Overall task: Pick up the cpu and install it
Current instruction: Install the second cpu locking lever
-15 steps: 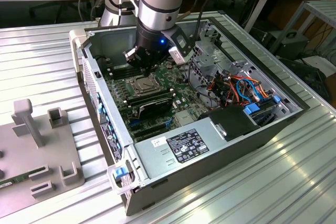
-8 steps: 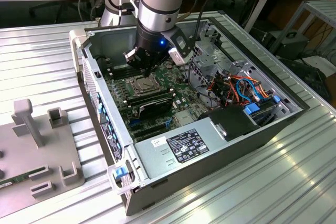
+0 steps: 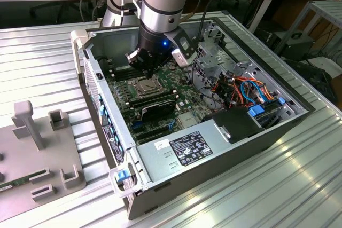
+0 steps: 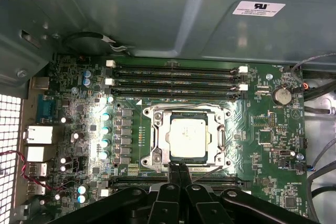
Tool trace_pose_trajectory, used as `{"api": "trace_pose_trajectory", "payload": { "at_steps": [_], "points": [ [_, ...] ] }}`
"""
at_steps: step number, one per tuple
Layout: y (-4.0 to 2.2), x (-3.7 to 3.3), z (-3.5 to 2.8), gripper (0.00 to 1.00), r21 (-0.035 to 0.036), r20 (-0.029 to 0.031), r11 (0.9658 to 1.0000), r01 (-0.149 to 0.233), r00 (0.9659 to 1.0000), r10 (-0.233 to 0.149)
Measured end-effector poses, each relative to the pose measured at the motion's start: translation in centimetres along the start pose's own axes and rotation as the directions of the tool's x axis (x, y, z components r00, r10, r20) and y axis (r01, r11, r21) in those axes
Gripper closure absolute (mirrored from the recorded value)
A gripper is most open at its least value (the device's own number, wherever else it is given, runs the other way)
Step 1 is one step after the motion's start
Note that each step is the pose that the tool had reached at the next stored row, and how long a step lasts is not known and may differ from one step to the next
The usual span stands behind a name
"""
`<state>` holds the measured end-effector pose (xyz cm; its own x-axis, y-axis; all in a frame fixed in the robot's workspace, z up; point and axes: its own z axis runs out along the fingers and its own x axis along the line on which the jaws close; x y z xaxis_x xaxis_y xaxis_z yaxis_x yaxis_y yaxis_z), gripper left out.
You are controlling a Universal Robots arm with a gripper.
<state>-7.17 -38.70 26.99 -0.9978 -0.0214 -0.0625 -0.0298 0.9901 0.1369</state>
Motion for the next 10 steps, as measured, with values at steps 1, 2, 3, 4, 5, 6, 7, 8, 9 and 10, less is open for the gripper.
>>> {"api": "trace_pose_trajectory", "payload": {
  "at_steps": [1,2,3,4,5,6,7,8,9,10],
  "points": [
    [-0.07,0.00,-0.02,0.89,0.0001,-0.0001,1.0000,0.000,1.0000,0.000],
    [-0.14,0.00,-0.02,0.89,0.0001,-0.0001,1.0000,0.000,1.0000,0.000],
    [-0.22,0.00,-0.03,0.89,0.0001,-0.0001,1.0000,0.000,1.0000,0.000],
    [-0.34,0.01,-0.05,0.89,0.0002,-0.0001,1.0000,0.000,1.0000,0.000],
    [-0.42,0.01,-0.05,0.89,0.0002,-0.0001,1.0000,0.000,1.0000,0.000],
    [-0.49,0.01,-0.03,0.89,0.0001,0.0000,1.0000,0.000,1.0000,0.000],
    [-0.53,0.02,0.05,0.89,0.0000,0.0001,1.0000,0.000,1.0000,0.000],
    [-0.57,0.04,0.20,0.89,0.0002,0.0000,1.0000,0.000,1.0000,0.000],
    [-0.59,0.05,0.38,0.89,0.0002,-0.0001,1.0000,0.000,1.0000,0.000],
    [-0.62,0.05,0.59,0.89,0.0001,0.0000,1.0000,0.000,1.0000,0.000]
  ]
}}
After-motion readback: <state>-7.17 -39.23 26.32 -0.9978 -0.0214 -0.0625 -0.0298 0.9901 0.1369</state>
